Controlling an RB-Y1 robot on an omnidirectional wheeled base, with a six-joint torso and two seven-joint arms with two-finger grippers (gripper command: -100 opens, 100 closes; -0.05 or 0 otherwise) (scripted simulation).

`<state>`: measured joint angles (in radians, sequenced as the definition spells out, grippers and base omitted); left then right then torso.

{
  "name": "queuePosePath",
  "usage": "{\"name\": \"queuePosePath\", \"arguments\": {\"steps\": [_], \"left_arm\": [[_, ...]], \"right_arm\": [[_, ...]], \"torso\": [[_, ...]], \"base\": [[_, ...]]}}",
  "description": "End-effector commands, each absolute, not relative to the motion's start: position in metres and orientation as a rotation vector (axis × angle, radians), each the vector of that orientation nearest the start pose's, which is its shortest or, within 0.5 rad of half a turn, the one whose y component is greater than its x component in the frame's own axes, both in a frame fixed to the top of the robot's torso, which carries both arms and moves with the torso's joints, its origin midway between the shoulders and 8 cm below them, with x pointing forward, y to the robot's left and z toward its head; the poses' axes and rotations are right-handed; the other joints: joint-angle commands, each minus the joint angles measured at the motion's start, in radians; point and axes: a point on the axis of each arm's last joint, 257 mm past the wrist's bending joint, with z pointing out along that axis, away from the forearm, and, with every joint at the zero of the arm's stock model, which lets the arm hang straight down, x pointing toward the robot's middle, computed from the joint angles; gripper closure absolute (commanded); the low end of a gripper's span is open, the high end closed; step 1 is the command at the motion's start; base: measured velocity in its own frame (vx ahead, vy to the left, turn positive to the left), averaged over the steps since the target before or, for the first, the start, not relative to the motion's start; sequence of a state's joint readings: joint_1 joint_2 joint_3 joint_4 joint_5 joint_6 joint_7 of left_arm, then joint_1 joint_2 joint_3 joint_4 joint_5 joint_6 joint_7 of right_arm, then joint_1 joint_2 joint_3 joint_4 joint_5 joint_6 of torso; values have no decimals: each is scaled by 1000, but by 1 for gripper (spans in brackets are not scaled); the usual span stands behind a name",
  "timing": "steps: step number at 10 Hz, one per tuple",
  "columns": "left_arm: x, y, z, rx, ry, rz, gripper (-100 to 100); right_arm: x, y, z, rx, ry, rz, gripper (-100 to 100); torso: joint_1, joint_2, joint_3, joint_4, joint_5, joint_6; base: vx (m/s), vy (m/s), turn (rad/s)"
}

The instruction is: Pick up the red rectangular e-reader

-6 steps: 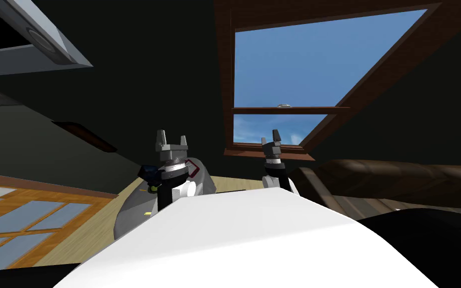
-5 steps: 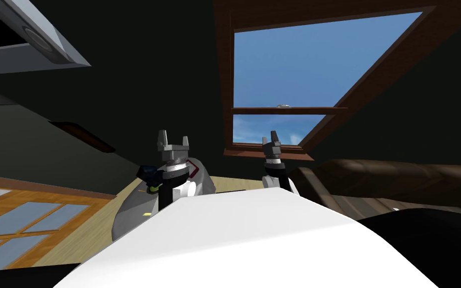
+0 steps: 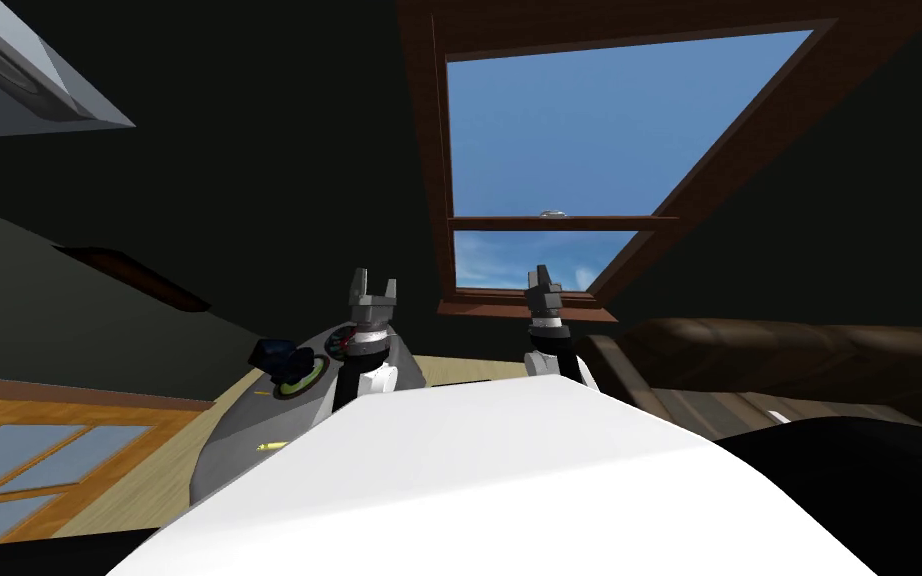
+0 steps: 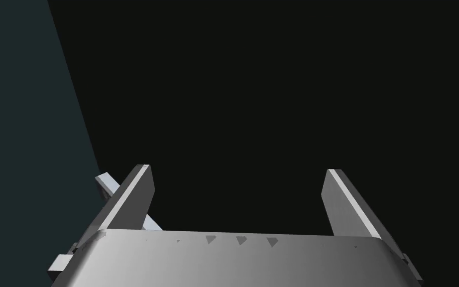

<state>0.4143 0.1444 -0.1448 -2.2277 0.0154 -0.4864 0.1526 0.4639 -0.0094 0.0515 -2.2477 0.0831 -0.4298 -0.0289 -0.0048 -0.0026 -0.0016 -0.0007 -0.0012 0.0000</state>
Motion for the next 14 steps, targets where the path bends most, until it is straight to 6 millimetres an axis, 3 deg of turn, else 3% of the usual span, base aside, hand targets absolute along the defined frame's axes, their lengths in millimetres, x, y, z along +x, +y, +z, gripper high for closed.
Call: {"name": "queuePosePath", "arguments": {"steps": [1, 2, 3, 5, 6, 11, 13, 14], "left_arm": [[371, 195, 3, -617, 767, -1640, -100], [371, 183, -4, -587, 803, -1660, -100], [374, 183, -12, -596, 822, -1653, -100], [376, 158, -35, -537, 917, -1686, -100], [379, 160, -46, -546, 944, -1674, -100], [375, 128, -98, -432, 1133, -1697, -100], [377, 131, -110, -445, 1159, -1681, -100], [372, 123, -126, -393, 1223, -1685, -100]], "right_arm": [[368, -251, 7, 672, 712, 1323, 0], [368, -251, 7, 672, 712, 1323, 0], [368, -251, 7, 672, 712, 1323, 0], [368, -251, 7, 672, 712, 1323, 0], [368, -251, 7, 672, 712, 1323, 0], [368, -251, 7, 672, 712, 1323, 0], [368, -251, 7, 672, 712, 1323, 0], [368, -251, 7, 672, 712, 1322, 0]], "torso": [[0, 0, 0, 0, 0, 0], [1, 0, 0, 0, 0, 0], [0, 0, 0, 0, 0, 0], [1, 1, 0, 0, 0, 0], [0, -1, 0, 0, 0, 0], [3, 0, 0, 0, 1, 0], [3, 1, 0, 0, 1, 0], [3, 2, 1, 0, 1, 0]], "base": [[38, -56, -53], [42, -79, -69], [26, -63, -18], [41, -73, -71], [62, -56, -28], [40, -42, -45], [25, -27, -11], [31, -30, -65]]}}
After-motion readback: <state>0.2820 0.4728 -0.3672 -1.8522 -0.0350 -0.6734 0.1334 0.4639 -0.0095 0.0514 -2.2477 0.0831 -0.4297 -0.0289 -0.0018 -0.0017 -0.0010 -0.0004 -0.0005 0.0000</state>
